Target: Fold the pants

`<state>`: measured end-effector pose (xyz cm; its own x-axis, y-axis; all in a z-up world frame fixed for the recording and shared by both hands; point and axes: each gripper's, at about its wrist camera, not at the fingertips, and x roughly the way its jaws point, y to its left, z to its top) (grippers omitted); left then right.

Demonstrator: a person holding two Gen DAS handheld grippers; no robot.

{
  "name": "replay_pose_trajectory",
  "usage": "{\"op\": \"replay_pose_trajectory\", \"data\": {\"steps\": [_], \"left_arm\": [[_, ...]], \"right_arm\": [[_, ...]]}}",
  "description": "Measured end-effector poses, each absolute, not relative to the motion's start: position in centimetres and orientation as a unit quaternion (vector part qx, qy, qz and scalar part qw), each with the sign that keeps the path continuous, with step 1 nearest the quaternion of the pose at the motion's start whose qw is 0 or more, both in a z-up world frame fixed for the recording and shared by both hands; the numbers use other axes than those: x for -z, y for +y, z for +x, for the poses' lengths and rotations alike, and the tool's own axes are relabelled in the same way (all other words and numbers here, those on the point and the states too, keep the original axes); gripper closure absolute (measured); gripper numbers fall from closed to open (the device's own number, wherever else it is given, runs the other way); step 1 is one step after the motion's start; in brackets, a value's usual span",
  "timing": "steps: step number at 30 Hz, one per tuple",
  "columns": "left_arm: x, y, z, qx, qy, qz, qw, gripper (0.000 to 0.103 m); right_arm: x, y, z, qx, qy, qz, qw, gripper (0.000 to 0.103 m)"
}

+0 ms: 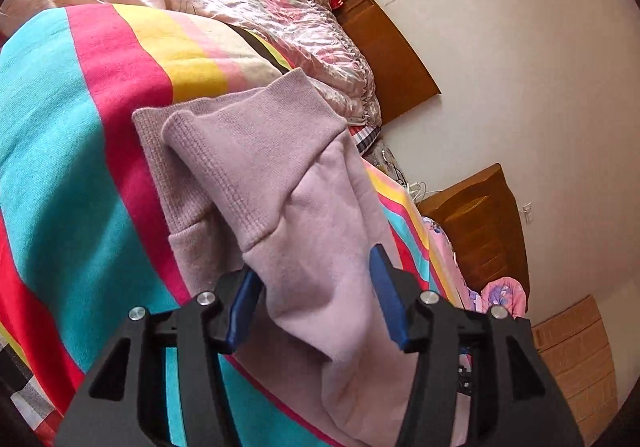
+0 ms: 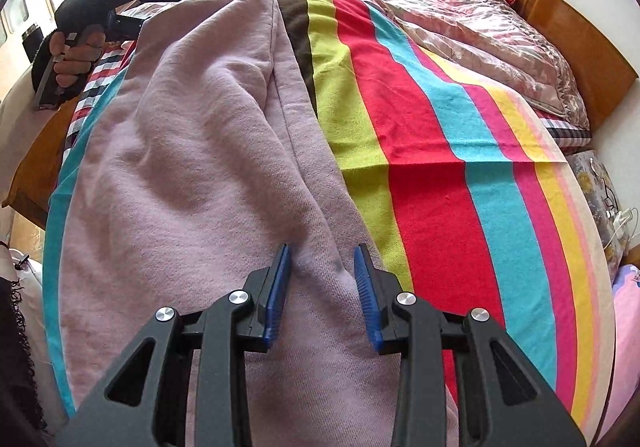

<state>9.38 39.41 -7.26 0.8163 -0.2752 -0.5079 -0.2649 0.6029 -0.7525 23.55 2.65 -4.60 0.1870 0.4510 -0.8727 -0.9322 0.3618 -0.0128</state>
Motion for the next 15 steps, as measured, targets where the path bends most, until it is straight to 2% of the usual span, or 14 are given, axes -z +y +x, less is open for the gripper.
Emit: {"op": "replay_pose_trajectory", "data": {"steps": [1, 2, 3, 5, 8, 12, 15], "left_arm": [[7.7, 39.5, 9.8, 0.008, 0.302, -0.452, 0.84, 0.05], [7.8, 39.5, 10.0, 0.007, 0.301, -0.453, 0.839, 0.056], [7.6, 39.3, 10.3, -0.001, 0.305, -0.443, 0.843, 0.079], [6.5, 38.6, 10.5, -0.012, 0.3, -0.41, 0.861, 0.093], [3.1, 37.3, 10.3, -0.017, 0.269, -0.355, 0.895, 0.095], [-2.0, 35.6, 8.9, -0.011, 0.196, -0.301, 0.933, 0.095], [-2.1, 35.1, 7.7, -0.037, 0.175, -0.268, 0.947, 0.095]], "right_arm": [[4.7, 2.5, 23.8, -0.487, 0.418, -0.28, 0.714, 0.069], [4.7, 2.3, 23.8, -0.488, 0.418, -0.275, 0.715, 0.07], [4.6, 2.3, 23.6, -0.49, 0.414, -0.277, 0.715, 0.071], [4.4, 2.4, 22.7, -0.489, 0.397, -0.299, 0.717, 0.092], [3.2, 2.3, 21.2, -0.476, 0.35, -0.333, 0.735, 0.097], [-1.1, 0.8, 20.2, -0.457, 0.288, -0.32, 0.778, 0.097], [-0.7, 0.1, 20.4, -0.436, 0.278, -0.308, 0.798, 0.097]]}}
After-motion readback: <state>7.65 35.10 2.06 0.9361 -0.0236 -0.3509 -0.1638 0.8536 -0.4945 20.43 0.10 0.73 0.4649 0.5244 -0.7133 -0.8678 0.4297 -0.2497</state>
